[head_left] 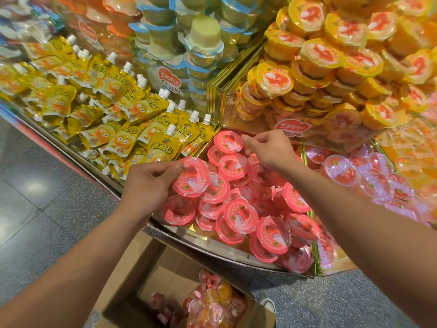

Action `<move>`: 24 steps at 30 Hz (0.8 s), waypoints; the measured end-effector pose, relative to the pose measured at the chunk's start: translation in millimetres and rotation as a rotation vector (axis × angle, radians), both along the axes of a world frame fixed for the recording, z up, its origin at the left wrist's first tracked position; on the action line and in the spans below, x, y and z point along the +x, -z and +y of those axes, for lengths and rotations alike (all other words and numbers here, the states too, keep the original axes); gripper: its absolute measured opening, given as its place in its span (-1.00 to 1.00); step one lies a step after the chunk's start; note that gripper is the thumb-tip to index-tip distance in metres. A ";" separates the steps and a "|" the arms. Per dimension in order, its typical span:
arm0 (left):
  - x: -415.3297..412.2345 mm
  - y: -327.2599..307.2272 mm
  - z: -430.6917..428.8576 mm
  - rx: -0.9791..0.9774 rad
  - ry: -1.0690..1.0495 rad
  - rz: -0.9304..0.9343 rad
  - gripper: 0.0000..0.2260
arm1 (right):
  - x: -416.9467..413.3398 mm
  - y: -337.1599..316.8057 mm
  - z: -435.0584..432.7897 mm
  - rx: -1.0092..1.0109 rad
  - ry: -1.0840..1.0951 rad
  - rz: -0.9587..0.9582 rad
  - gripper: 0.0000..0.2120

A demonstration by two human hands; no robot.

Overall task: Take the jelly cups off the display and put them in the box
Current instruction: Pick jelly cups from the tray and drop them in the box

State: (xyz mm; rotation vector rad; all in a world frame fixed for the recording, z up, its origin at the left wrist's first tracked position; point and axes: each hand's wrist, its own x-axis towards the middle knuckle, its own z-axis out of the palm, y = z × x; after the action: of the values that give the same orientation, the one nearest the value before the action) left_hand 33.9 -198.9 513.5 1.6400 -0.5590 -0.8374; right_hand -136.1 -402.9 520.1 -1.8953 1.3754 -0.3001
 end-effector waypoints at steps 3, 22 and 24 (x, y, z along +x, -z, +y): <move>1.0 0.7 12.4 0.011 -0.045 -0.075 -0.80 | 0.7 -2.5 4.3 -0.011 0.027 -0.107 -0.60; -10.5 38.1 24.0 0.299 -0.117 -0.420 -0.87 | -12.7 -6.4 26.5 0.004 0.020 -0.238 -0.69; -11.7 33.4 23.9 0.315 -0.109 -0.513 -0.85 | -15.0 -8.3 26.7 -0.002 0.022 -0.238 -0.68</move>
State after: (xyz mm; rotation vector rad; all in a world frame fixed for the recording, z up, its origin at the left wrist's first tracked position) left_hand 22.2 -175.0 480.1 2.1751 -0.7071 -0.4315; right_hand -151.1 -376.2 528.3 -1.7825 1.2364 -0.5202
